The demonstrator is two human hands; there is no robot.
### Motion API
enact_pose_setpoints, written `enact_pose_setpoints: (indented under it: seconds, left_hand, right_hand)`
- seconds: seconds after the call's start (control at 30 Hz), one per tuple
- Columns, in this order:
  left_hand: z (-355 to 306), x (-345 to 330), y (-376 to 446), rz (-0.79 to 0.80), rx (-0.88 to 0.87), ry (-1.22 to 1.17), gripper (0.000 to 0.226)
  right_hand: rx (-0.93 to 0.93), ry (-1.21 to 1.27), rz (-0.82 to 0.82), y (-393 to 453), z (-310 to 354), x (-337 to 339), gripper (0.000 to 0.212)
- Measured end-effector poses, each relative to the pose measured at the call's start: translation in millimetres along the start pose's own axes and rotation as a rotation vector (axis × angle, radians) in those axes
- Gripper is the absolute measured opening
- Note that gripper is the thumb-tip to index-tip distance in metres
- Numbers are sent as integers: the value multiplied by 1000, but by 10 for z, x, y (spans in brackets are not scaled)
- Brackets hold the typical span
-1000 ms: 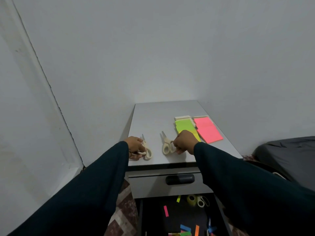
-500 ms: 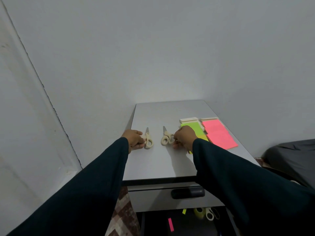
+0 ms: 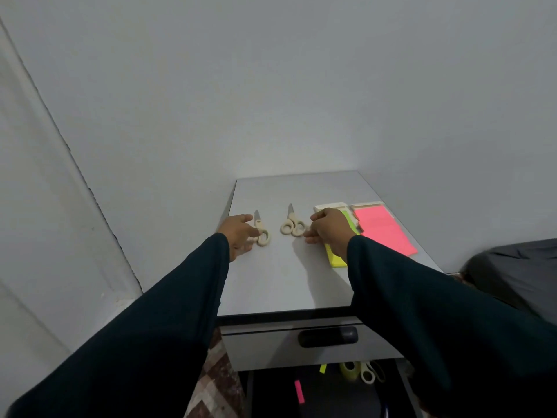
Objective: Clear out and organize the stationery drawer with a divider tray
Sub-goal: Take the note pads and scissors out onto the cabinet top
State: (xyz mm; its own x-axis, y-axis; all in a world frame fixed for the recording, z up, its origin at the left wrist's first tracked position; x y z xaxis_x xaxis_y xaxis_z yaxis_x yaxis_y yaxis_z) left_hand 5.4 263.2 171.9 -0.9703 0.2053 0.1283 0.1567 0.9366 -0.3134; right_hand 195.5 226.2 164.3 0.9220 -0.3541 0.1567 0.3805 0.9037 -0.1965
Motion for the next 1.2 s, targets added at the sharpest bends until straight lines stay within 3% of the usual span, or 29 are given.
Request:
enact_pose_setpoints:
  seconds: [0.23, 0.67, 0.93, 1.2]
  left_hand:
    - [-60, -9, -401, -23, -82, 39, 44]
    - [298, -245, -1522, 150, -135, 142, 36]
    - [834, -418, -1897, 218, -111, 221, 31]
    - [1657, -523, -1892, 223, 36, 362, 34]
  right_hand:
    - [59, -62, 72, -391, 76, 234, 16]
    - [122, -238, 271, -1447, 2, 694, 17]
    - [58, -295, 333, -1816, -467, 857, 12]
    - [-103, -355, 362, -1893, -1337, 970, 18]
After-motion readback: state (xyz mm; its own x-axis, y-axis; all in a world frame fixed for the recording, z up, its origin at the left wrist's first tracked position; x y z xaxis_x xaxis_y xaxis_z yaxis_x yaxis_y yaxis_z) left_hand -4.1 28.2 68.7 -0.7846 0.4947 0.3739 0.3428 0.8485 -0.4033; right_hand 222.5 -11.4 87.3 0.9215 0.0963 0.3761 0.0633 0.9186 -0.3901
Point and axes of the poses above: each hand's wrist, its own y-axis towards the middle knuckle, its own x-axis out of the back of the hand, z = x × y, the point moved 2 cm from there along y, towards the middle knuckle, and after that the axes turned 1 degree about -y, right-handed, at the moved point
